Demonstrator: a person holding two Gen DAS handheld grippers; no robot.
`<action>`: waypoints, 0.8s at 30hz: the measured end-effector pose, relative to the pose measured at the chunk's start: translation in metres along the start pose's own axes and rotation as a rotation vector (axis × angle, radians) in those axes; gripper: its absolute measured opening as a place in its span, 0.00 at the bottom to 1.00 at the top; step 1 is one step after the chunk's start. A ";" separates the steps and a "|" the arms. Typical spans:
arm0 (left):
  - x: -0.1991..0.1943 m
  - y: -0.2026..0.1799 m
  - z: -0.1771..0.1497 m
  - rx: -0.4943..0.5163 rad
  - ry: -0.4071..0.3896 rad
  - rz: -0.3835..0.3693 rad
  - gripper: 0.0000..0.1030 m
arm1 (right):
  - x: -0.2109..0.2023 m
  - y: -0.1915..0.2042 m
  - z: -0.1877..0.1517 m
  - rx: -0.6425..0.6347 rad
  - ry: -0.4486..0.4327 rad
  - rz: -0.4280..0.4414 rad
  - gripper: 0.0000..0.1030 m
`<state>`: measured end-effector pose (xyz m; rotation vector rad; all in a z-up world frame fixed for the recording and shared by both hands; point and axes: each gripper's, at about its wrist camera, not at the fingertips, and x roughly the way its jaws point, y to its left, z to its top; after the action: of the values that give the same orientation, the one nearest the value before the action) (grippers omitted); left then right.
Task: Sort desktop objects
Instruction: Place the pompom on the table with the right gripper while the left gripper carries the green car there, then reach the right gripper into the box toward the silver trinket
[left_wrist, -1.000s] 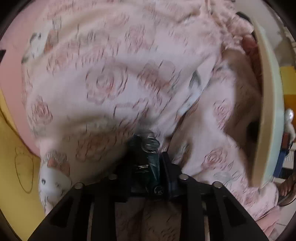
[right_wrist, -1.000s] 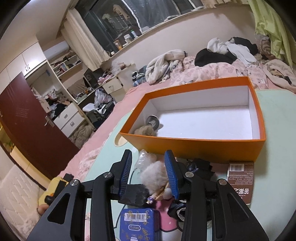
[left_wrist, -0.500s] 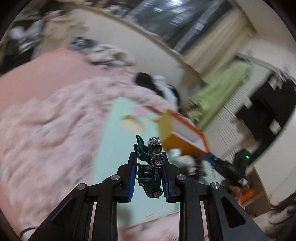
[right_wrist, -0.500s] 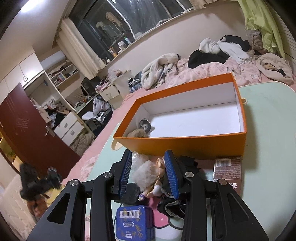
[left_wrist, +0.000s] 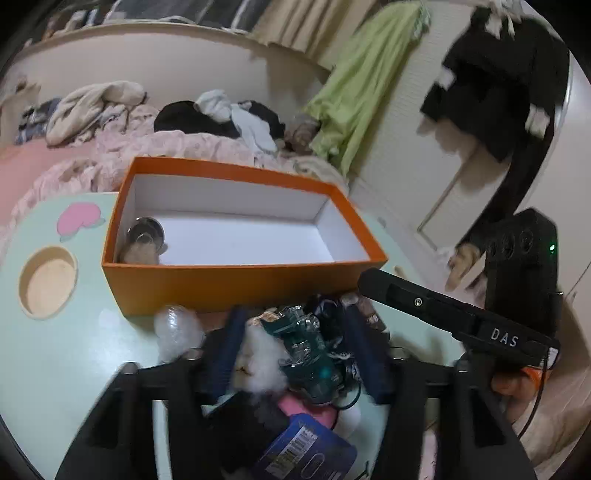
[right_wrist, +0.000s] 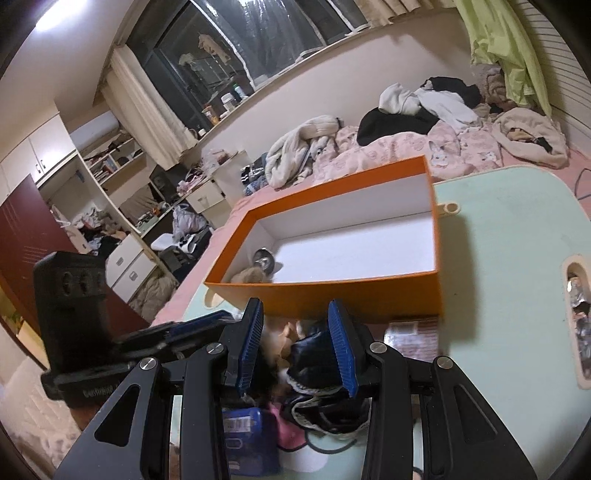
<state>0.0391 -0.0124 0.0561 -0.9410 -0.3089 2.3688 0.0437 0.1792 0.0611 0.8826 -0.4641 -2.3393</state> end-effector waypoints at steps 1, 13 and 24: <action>-0.005 0.004 -0.002 -0.022 -0.021 -0.017 0.66 | 0.000 0.000 0.003 -0.002 0.002 0.004 0.37; -0.074 0.044 -0.041 -0.162 -0.309 0.249 0.88 | 0.130 0.033 0.087 0.010 0.384 0.064 0.38; -0.068 0.062 -0.046 -0.197 -0.271 0.183 0.88 | 0.223 0.035 0.084 -0.038 0.581 -0.053 0.24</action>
<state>0.0843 -0.1022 0.0355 -0.7597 -0.5930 2.6776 -0.1349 0.0202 0.0321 1.4964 -0.1513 -1.9957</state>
